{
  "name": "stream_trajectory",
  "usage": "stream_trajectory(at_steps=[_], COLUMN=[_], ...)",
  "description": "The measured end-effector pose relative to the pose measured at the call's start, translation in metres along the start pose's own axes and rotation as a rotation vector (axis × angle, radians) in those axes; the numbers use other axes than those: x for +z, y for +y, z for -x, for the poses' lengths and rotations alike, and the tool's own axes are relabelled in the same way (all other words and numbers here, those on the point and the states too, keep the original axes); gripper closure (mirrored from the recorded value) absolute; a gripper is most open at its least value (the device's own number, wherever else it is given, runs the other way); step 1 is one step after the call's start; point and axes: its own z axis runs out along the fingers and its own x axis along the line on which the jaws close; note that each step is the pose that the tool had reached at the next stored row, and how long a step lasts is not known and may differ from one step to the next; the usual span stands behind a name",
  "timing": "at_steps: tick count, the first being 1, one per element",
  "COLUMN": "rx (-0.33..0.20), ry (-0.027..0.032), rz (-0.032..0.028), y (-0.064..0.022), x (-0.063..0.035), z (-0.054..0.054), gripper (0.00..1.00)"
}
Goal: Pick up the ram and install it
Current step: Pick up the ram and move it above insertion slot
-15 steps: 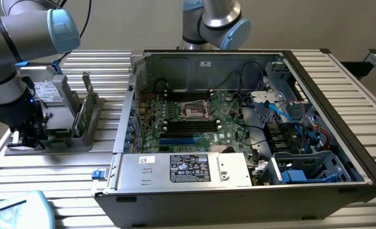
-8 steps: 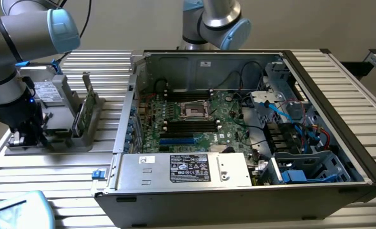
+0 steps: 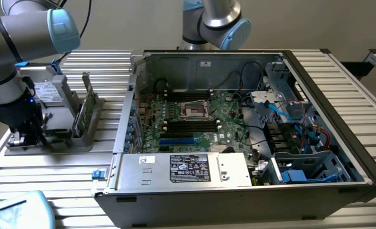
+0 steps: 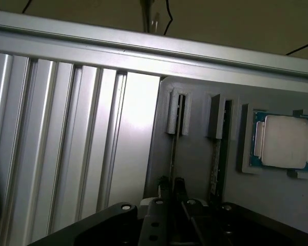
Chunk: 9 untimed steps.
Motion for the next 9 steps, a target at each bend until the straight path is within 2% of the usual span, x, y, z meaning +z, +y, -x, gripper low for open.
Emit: stream_trajectory(at_steps=[9], rx=[0.005], ry=[-0.0004], rz=[0.0001], y=[-0.0027], x=[-0.0002], z=[-0.0004], gripper=[0.86])
